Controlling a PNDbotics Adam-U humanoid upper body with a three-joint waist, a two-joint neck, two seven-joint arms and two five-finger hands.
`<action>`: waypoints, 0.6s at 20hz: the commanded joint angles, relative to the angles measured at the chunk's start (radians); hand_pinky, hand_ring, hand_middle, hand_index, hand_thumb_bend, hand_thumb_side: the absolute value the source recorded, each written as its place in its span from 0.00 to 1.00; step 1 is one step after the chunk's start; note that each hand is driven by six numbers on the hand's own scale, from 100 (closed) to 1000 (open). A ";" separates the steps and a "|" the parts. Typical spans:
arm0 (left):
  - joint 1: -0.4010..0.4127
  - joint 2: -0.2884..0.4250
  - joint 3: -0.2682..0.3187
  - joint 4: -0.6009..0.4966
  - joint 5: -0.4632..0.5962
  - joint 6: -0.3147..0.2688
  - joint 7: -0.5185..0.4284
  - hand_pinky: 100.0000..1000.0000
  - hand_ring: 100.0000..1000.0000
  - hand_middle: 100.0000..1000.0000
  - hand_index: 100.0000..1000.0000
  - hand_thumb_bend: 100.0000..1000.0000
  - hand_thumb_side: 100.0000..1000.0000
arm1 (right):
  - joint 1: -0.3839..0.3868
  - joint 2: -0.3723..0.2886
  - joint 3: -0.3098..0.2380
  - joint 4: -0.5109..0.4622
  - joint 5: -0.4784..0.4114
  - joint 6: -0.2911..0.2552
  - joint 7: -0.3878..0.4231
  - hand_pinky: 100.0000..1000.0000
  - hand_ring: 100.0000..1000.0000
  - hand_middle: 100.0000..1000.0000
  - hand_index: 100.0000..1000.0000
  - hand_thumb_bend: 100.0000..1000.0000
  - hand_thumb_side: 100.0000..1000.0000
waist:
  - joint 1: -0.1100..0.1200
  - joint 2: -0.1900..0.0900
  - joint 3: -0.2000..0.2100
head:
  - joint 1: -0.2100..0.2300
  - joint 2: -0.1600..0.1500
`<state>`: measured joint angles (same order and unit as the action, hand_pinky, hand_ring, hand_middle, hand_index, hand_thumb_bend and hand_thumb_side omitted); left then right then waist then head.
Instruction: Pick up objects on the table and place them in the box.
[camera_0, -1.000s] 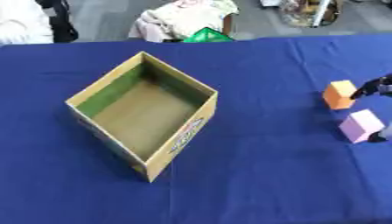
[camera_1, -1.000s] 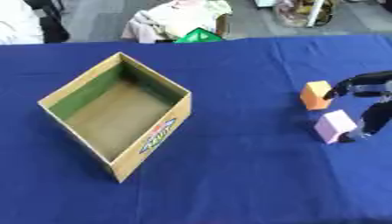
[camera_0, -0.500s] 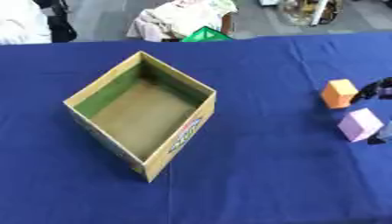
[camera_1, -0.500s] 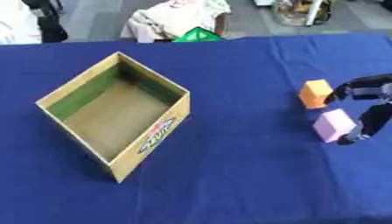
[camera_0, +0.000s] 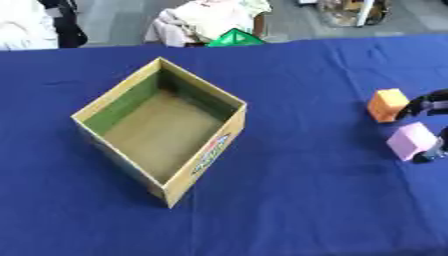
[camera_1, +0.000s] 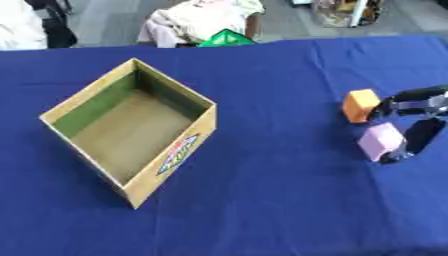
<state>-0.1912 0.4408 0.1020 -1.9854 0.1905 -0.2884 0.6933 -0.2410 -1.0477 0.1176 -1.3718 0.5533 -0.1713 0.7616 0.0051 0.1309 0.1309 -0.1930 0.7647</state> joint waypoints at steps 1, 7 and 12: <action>-0.007 0.019 0.003 -0.015 0.002 -0.001 -0.005 0.83 0.63 0.70 0.84 0.48 0.95 | -0.022 -0.020 -0.007 0.026 0.020 -0.006 -0.008 0.87 0.93 0.90 0.93 0.49 0.32 | 0.001 -0.007 0.003 | -0.004 0.003; -0.006 0.016 0.004 -0.015 0.002 -0.001 -0.005 0.83 0.63 0.70 0.84 0.48 0.95 | -0.032 -0.015 -0.008 0.054 0.031 -0.017 -0.018 0.86 0.92 0.87 0.89 0.49 0.31 | 0.001 -0.004 0.003 | -0.004 0.003; -0.006 0.016 0.004 -0.015 0.002 -0.001 -0.005 0.83 0.63 0.70 0.84 0.48 0.95 | -0.036 -0.014 -0.010 0.057 0.034 -0.025 -0.028 0.82 0.86 0.71 0.70 0.48 0.33 | 0.001 -0.004 0.003 | -0.004 0.003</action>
<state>-0.1909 0.4400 0.1020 -1.9854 0.1926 -0.2883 0.6929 -0.2642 -1.0339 0.1203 -1.3127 0.5797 -0.1941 0.7370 0.0073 0.1358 0.1350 -0.1962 0.7647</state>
